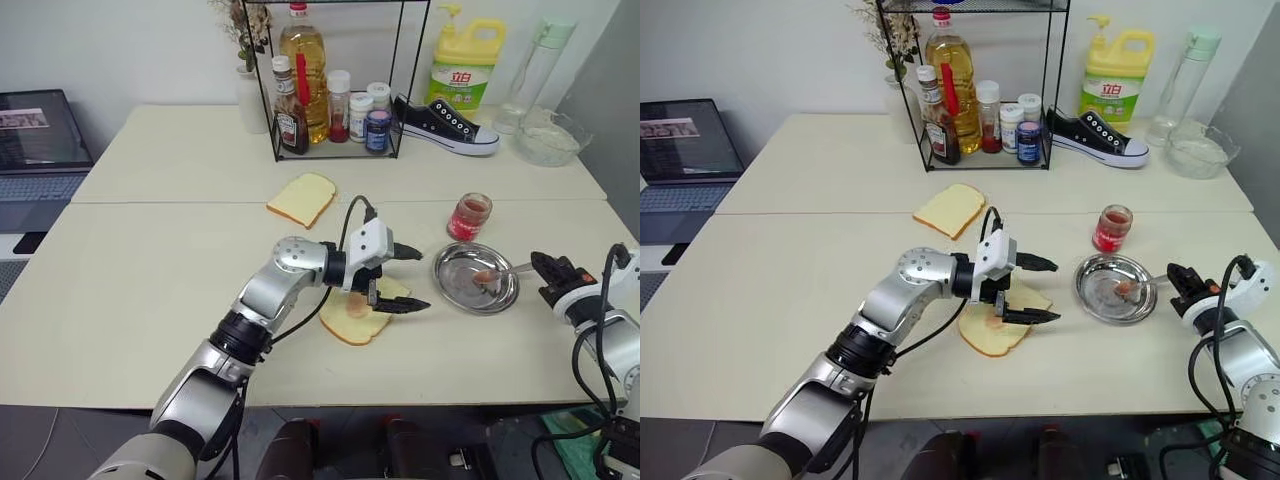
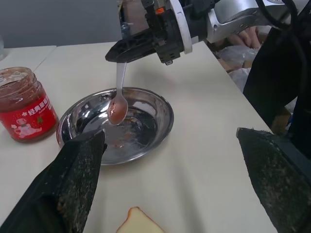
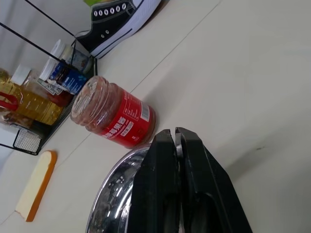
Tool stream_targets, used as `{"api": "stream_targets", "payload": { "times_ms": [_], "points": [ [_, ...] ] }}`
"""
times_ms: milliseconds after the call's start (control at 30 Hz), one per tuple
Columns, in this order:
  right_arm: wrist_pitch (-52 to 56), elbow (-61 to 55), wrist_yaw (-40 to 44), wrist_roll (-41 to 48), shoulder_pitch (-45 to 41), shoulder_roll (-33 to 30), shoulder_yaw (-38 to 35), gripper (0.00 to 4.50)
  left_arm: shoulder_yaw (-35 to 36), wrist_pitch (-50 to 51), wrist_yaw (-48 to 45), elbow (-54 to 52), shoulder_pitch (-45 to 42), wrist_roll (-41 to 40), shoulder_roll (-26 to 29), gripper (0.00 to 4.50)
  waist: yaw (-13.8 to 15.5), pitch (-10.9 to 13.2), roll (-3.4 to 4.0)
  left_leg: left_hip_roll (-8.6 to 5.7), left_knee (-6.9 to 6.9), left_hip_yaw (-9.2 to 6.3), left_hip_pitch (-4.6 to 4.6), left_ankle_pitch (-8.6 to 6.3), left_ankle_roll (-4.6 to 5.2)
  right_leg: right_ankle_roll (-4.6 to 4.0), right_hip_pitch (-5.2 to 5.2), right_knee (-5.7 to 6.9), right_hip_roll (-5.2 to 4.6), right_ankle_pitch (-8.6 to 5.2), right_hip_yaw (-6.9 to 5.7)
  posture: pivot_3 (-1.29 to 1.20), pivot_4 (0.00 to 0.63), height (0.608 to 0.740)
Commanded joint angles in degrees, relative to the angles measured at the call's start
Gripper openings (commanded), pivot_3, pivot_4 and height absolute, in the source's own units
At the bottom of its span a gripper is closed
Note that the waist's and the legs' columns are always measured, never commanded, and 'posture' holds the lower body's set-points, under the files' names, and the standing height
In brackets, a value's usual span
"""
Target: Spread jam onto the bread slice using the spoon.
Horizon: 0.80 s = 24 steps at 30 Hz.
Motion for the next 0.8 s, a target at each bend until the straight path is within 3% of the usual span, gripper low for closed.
{"api": "stream_targets", "payload": {
  "times_ms": [33, 200, 433, 533, 600, 800],
  "points": [
    [-1.19, 2.78, 2.23, -2.48, -0.27, -1.72, -0.58, 0.48, 0.82, -1.44, -0.29, -0.7, -0.42, 0.63, -0.54, 4.5, 0.0, 0.0, 0.0, 0.0, 0.0, 0.0, 0.0, 0.0, 0.0, 0.0, 0.0, 0.01, 0.0, 0.0, 0.0, 0.0, 0.15, 0.74],
    [-1.39, 6.33, 3.42, -3.1, -1.15, -2.25, -2.38, 1.99, 1.43, -0.85, -0.2, -1.92, 0.68, 0.63, 0.03, 4.5, -0.01, -0.02, 0.03, -0.02, 0.01, 0.01, 0.0, 0.0, 0.0, 0.0, 0.0, 0.01, -0.02, 0.0, 0.01, 0.0, 0.15, 0.74],
    [-1.49, 6.37, 1.26, -1.26, -2.86, -4.14, -7.35, 4.46, 2.8, 0.03, 0.07, -3.26, 1.68, 0.2, 1.6, 4.5, -0.01, -0.02, 0.03, -0.02, 0.01, 0.0, 0.0, 0.0, 0.0, 0.0, 0.01, 0.01, -0.02, 0.0, 0.01, 0.0, 0.15, 0.74],
    [-1.23, 5.08, -0.62, 0.5, -3.87, -5.96, -10.19, 4.46, 4.34, 0.63, 0.4, -3.96, 2.33, 0.07, 3.41, 4.5, 0.0, -0.02, 0.03, -0.02, 0.02, 0.01, 0.0, 0.0, 0.0, 0.0, 0.01, 0.01, -0.02, 0.0, 0.02, 0.0, 0.15, 0.74],
    [-0.65, 1.64, 0.26, -2.03, -3.55, -8.32, -8.08, 4.46, 6.69, 2.16, 2.38, -4.68, 3.04, -0.06, 4.93, 4.5, -0.03, -0.02, 0.04, -0.01, 0.01, -0.01, 0.0, 0.0, 0.0, 0.0, 0.01, 0.02, -0.02, 0.0, 0.0, 0.0, 0.15, 0.74],
    [-3.46, -16.36, 4.83, -22.04, -1.3, -12.69, 16.23, 4.46, 19.49, 4.75, 21.99, -6.47, 6.99, 2.51, 6.54, 4.5, -0.7, -0.08, 0.09, 0.16, 0.01, -0.05, 0.01, -0.01, 0.01, 0.0, -0.08, 0.07, 0.07, 0.0, 0.01, 0.0, 0.15, 0.74]
  ]
}}
